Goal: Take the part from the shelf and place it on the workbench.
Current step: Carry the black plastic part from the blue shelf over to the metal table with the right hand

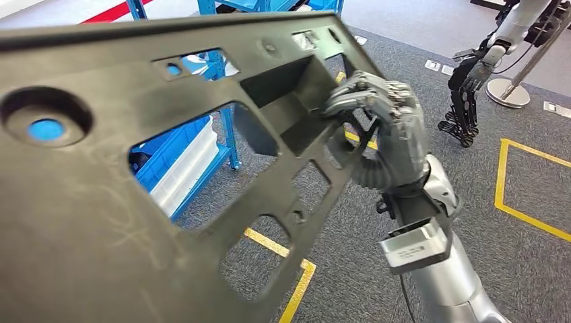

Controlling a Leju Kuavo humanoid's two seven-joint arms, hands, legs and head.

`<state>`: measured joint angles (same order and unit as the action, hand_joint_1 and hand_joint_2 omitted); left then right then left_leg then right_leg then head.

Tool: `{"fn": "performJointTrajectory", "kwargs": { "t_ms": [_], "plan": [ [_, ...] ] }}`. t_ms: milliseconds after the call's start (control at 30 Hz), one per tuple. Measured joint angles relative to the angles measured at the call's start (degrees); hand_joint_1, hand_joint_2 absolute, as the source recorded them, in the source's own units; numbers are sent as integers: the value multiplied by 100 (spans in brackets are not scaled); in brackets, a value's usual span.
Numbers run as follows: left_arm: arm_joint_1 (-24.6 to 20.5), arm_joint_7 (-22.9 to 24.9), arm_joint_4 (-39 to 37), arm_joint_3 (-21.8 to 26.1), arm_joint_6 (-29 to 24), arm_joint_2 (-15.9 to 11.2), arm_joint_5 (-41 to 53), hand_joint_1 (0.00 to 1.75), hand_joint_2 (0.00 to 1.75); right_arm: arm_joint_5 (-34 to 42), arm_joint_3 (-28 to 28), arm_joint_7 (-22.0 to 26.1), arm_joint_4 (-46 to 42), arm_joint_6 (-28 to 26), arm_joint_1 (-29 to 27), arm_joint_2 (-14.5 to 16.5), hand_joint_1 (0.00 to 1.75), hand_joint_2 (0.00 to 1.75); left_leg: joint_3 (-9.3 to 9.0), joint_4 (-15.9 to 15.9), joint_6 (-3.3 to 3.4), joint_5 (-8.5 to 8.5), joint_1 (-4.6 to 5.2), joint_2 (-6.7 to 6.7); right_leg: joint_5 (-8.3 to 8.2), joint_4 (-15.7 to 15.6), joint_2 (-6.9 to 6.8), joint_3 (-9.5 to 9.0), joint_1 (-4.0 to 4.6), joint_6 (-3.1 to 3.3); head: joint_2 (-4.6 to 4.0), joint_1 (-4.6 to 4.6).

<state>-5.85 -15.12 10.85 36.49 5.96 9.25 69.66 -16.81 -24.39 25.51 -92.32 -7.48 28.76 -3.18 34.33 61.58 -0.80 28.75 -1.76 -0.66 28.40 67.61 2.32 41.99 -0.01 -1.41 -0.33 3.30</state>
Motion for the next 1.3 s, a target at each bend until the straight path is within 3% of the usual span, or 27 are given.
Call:
{"fn": "performJointTrajectory", "kwargs": {
  "t_ms": [67,100,133,167,233,300,333,400,467,533,600,633,667,700,767,833,900,967,1033,1100,1133,1167,1233,1300],
  "plan": [
    [18,10,-1,3,-6,0,-3,0,175,16,145,20,-56,-9,-100,-42,175,175,-6,2,30,20,18,175,247,675,-116,349,-23,-11,0,47],
    [23,14,-1,3,-6,1,-3,0,175,15,212,22,-76,-16,-143,-67,175,175,-12,3,38,33,21,261,256,827,-141,433,-28,-13,0,63],
    [22,16,-1,3,-6,2,-3,0,175,12,278,23,-96,-22,-173,-96,175,175,-25,3,40,48,22,348,154,745,-164,399,-29,-12,0,83],
    [17,16,-1,3,-6,6,-8,0,175,11,341,24,-123,-32,-189,-125,175,175,-45,2,38,67,22,426,-24,449,-209,246,-28,-9,0,101],
    [1,16,-1,4,-6,15,-25,0,175,-5,472,29,-187,-76,-200,-180,175,175,-94,1,5,117,41,559,-328,-327,-454,-165,15,-1,0,135],
    [-9,16,-1,5,-5,20,-48,0,175,-44,592,35,-243,-154,-216,-218,175,175,-136,-18,-41,153,73,656,-377,-690,-631,-359,75,16,0,133],
    [-11,16,-1,5,-5,24,-58,0,175,-67,654,37,-269,-192,-237,-250,175,175,-159,-38,-62,164,90,711,-354,-711,-609,-370,105,28,0,116],
    [-13,17,-1,6,-5,46,-76,0,175,-105,796,39,-349,-249,-303,-340,175,175,-223,-59,-106,204,84,770,-353,-733,-483,-389,87,74,0,70],
    [-9,12,-2,6,-7,72,-97,0,175,-126,936,43,-457,-289,-353,-419,175,175,-169,183,-133,374,66,546,-344,-759,-370,-447,44,145,0,29],
    [15,12,-7,6,-10,81,-118,0,175,-169,1017,45,-548,-320,-408,-450,175,175,146,877,-133,696,69,218,-327,-766,-248,-488,26,205,0,-45],
    [52,19,-10,11,-15,83,-130,0,175,-345,1032,18,-630,-325,-501,-467,175,175,514,1519,-128,871,94,98,-317,-765,-82,-505,28,228,0,-116],
    [63,19,-10,14,-20,83,-133,0,175,-494,1027,-15,-667,-328,-539,-478,175,175,580,1556,-120,800,103,83,-315,-764,5,-512,28,230,0,-136],
    [68,17,-10,17,-24,83,-136,0,175,-688,1012,-68,-700,-339,-565,-488,175,175,547,1379,-112,626,104,62,-314,-761,97,-521,28,229,0,-150],
    [67,14,-10,18,-28,83,-138,0,175,-921,981,-147,-718,-369,-575,-497,175,175,414,1002,-106,384,95,-7,-311,-757,181,-531,25,224,0,-161],
    [61,9,-10,19,-35,83,-140,0,175,-1421,872,-352,-717,-454,-569,-519,175,175,136,271,-97,45,61,-267,-303,-736,337,-523,33,196,0,-177],
    [53,12,-11,19,-38,83,-139,0,175,-1775,743,-575,-639,-550,-527,-552,175,175,43,11,-71,-15,60,-377,-316,-732,469,-486,30,141,0,-178],
    [19,16,-10,20,-33,95,-131,0,175,-1852,675,-773,-433,-678,-440,-586,175,175,33,-13,-10,-37,73,-240,-337,-741,539,-454,11,88,0,-176],
    [-27,18,-4,23,-29,110,-124,0,175,-1710,688,-892,-152,-812,-324,-618,175,175,20,-40,53,-57,61,-105,-217,-547,323,-345,24,49,0,-124],
    [-37,20,1,27,-27,114,-121,0,175,-1447,759,-907,118,-894,-227,-634,175,175,14,-48,92,-54,64,38,97,83,-6,-29,25,15,0,-54],
    [-32,29,1,28,-17,114,-120,0,175,-1204,888,-890,389,-925,-185,-639,175,175,11,-46,111,-37,70,197,308,731,-127,309,-9,-14,0,-20],
    [-33,38,1,28,-11,114,-120,0,175,-1112,967,-881,514,-930,-175,-644,175,175,7,-45,113,-25,69,271,274,808,-150,359,-24,-24,0,-2],
    [-33,49,1,28,-6,116,-120,0,175,-1048,1054,-873,625,-929,-158,-648,175,175,-3,-44,110,-10,69,343,138,643,-178,288,-36,-31,0,25],
    [-34,75,1,27,-4,119,-120,0,175,-967,1218,-853,796,-931,-96,-659,175,175,-39,-43,82,33,78,469,-226,-100,-377,-82,-28,-36,0,76],
    [-32,100,1,27,-4,120,-121,0,175,-914,1375,-842,963,-951,-21,-663,175,175,-73,-40,28,80,107,573,-382,-639,-588,-351,31,-19,0,91]
  ]
}}
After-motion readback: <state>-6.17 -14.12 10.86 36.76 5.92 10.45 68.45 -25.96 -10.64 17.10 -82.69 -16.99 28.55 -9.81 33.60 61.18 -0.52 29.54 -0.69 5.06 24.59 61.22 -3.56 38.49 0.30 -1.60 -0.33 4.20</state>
